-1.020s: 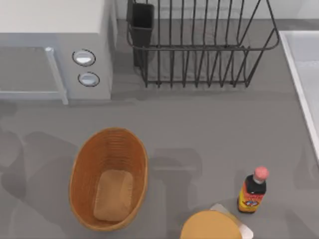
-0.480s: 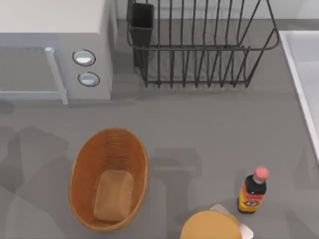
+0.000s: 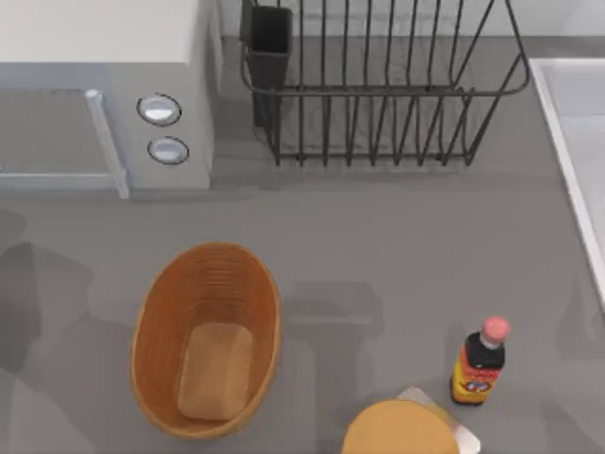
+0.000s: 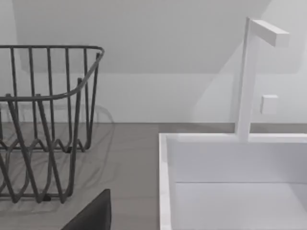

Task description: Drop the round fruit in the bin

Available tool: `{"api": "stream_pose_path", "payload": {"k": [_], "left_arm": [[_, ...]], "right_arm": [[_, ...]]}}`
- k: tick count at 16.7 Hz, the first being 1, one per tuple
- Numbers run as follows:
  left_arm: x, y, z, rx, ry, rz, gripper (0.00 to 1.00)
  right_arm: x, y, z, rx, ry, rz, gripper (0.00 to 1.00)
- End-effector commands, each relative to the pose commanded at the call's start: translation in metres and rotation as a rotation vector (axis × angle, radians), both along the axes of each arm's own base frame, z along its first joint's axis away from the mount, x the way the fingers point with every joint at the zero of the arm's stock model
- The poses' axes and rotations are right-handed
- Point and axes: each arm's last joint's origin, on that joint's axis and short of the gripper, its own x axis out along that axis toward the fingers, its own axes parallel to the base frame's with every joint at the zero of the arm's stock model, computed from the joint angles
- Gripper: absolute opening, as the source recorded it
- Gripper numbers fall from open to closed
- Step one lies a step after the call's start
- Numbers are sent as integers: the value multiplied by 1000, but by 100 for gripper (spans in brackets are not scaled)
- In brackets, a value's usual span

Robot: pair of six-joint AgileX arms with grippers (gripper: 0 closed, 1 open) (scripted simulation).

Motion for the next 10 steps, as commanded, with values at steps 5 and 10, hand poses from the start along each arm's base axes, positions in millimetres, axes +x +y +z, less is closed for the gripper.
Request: {"api": "stream_pose_path", "payload": {"k": [5,10], "left_arm": [[12,-2,-14,1,-8,-2,100],[12,-2,-14,1,-8,-2,77]], "right_arm": [[0,0,0,0,0,0,100],[0,0,0,0,0,0,100]]}}
